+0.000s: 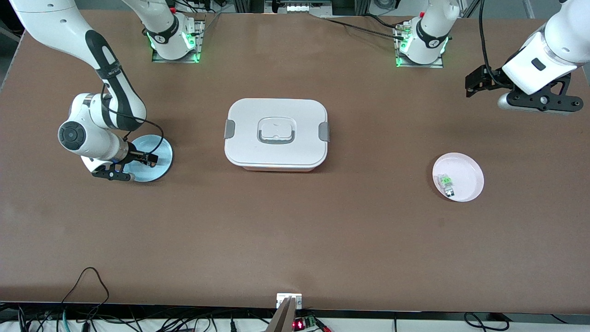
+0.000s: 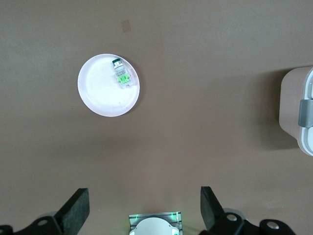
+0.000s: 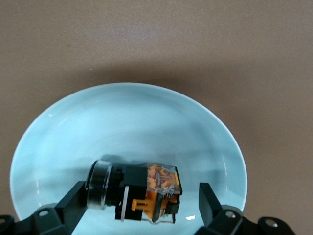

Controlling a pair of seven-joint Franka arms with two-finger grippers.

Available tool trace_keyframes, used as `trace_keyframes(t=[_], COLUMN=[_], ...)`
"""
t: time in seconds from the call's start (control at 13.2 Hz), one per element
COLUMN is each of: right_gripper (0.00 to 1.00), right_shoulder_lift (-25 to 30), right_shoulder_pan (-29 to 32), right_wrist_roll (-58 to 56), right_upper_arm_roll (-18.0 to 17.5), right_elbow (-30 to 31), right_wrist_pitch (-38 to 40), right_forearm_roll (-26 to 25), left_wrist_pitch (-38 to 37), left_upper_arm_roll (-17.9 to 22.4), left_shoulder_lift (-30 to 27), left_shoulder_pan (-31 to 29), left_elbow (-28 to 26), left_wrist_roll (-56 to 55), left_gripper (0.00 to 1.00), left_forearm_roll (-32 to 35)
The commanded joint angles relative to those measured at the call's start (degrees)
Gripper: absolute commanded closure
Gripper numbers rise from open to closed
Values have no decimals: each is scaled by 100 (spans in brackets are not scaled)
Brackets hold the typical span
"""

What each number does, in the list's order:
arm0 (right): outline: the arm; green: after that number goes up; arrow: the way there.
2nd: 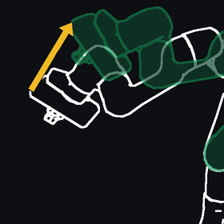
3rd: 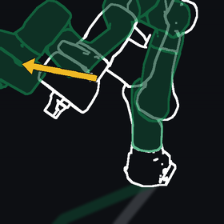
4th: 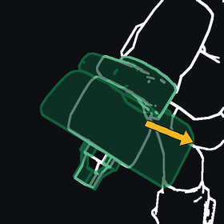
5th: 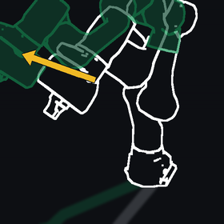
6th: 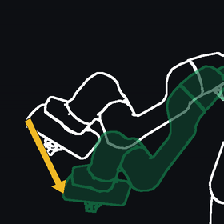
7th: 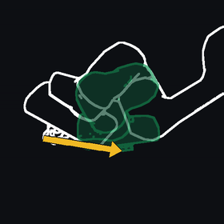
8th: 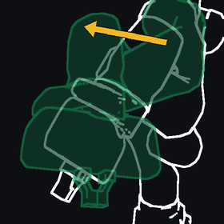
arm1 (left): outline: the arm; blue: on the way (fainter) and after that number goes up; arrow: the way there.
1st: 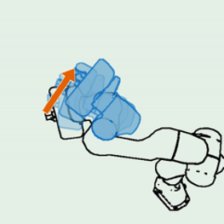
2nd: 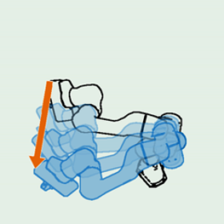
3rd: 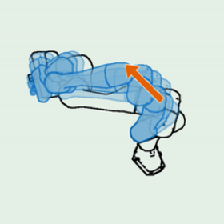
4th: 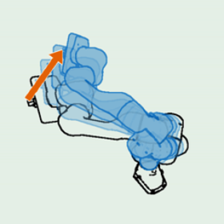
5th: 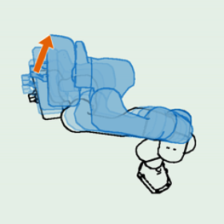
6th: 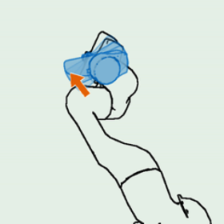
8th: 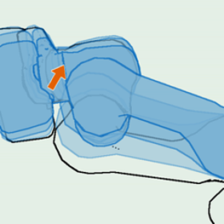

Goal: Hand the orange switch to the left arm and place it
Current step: 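Lower the right gripper and grasp the orange switch on the plate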

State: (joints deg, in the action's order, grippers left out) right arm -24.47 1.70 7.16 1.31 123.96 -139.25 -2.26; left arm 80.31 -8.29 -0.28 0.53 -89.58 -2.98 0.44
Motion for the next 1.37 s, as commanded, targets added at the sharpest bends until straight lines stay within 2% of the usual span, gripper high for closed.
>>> trace_keyframes(t=[0.0,0.3,0.38,0.53,0.68,1.06,1.29], right_gripper=[0,1,6,27,41,52,56], right_shoulder_lift=[-75,-137,-137,-137,-137,-75,231], right_shoulder_pan=[85,85,85,85,76,76,58], right_wrist_roll=[93,93,93,41,5,-91,-136], right_upper_arm_roll=[-17,-17,-17,-17,-17,-34,-69], right_elbow=[23,6,6,6,-3,-12,-64], right_wrist_pitch=[-155,-216,-216,-207,-207,-155,151], right_forearm_roll=[-2,-2,-2,-11,-28,-64,-55], left_wrist_pitch=[-103,-103,-103,-103,-103,-103,-103], left_upper_arm_roll=[-23,-23,-23,-23,-23,-23,-23], left_shoulder_lift=[54,54,54,54,54,54,54], left_shoulder_pan=[-9,0,0,0,0,0,0], left_elbow=[160,160,160,160,160,160,160], left_wrist_roll=[104,104,104,104,104,104,104], left_gripper=[0,0,0,0,0,0,0], left_forearm_roll=[141,149,149,149,149,149,141])
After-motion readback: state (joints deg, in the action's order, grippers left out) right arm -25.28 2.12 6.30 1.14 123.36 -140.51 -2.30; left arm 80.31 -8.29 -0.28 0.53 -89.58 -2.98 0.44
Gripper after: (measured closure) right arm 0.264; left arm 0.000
